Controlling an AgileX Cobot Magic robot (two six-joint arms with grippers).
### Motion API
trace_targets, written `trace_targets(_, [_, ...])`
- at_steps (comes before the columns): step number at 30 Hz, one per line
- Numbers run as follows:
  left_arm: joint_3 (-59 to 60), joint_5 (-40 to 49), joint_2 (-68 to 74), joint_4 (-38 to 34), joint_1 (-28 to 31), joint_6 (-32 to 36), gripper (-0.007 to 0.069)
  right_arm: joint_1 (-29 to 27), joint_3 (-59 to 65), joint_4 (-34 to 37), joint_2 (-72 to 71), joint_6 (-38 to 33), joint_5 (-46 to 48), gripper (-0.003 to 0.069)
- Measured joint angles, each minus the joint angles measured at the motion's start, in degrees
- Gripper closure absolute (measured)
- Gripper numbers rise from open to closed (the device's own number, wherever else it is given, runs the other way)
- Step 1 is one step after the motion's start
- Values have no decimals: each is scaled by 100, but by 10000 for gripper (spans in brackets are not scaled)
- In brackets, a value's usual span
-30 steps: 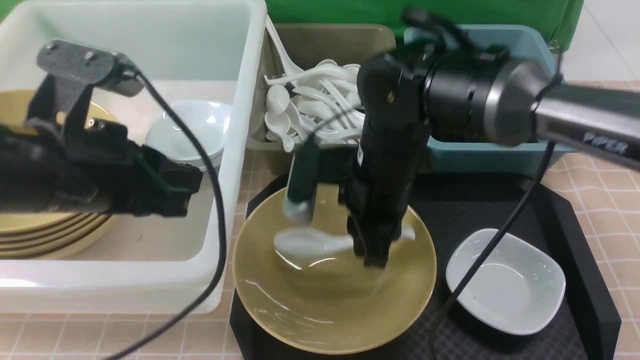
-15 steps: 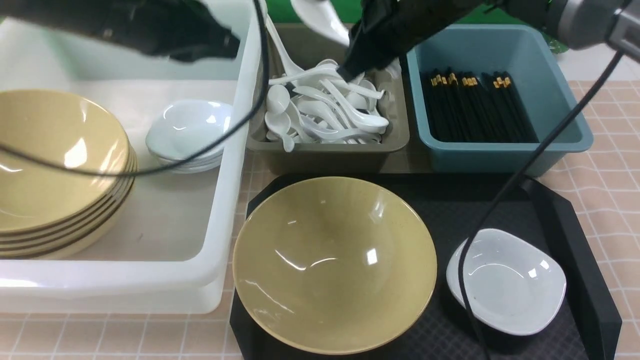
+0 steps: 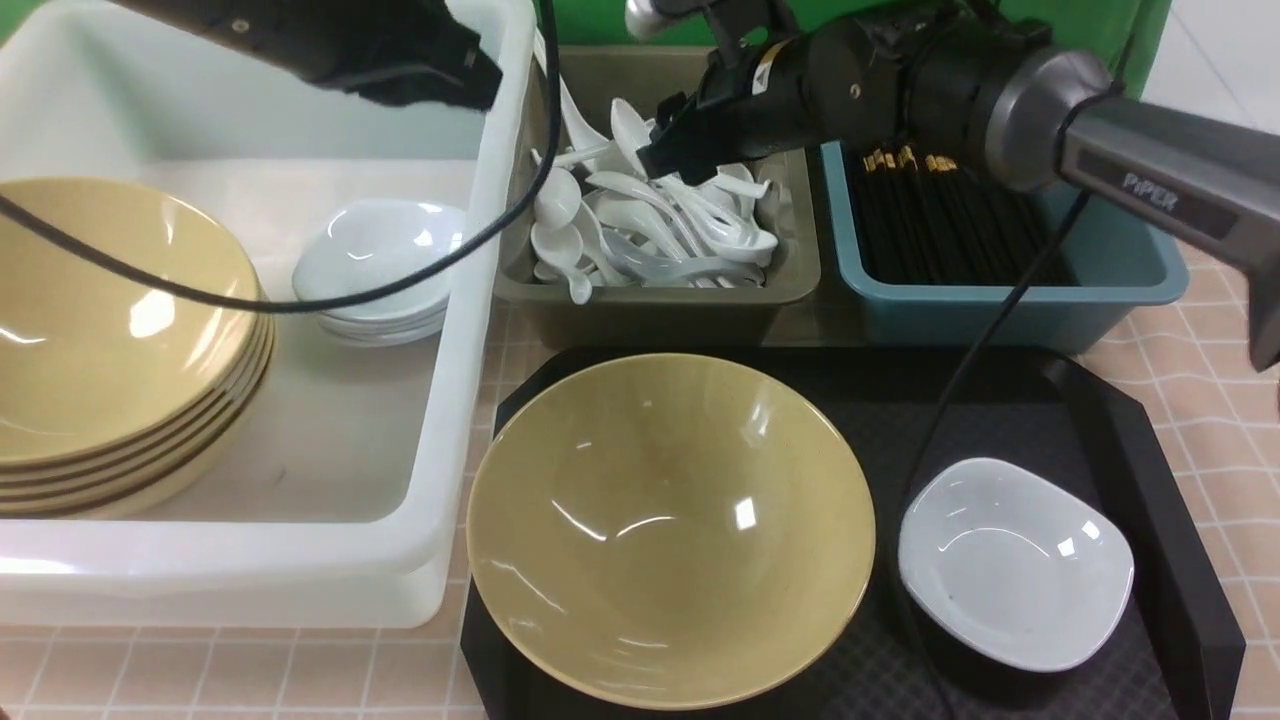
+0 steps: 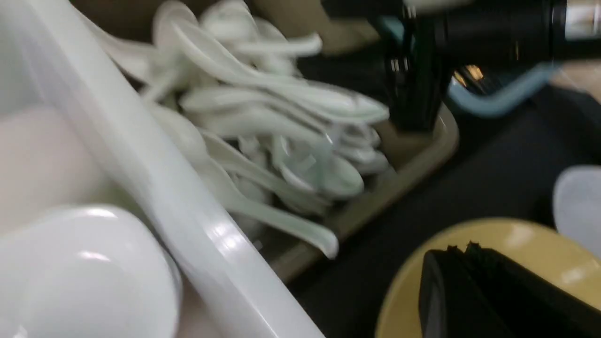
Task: On brown table put chopsticks spoon bowls plates into blue grey white boxes.
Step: 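Place the white spoon into the bin of spoons with the right gripper, then grasp the large bowl on the tray by its rim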
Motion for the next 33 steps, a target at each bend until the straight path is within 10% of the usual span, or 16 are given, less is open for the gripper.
trace_targets(7, [20, 690, 0, 60, -8, 130, 620, -1, -414, 0, -847, -465, 1834, 123])
trace_targets(14, [-243, 724, 202, 1723, -1180, -529, 620, 26, -600, 43, -2018, -985, 4100, 375])
trace_targets(23, [-378, 617, 1179, 3216, -2024, -1990, 607, 354, 875, 205, -3431, -1120, 4419, 588])
trace_targets(33, [-389, 41, 1877, 3271, -2018, -1734, 242, 477, 2046, 228, -3807, -1125, 4315, 605])
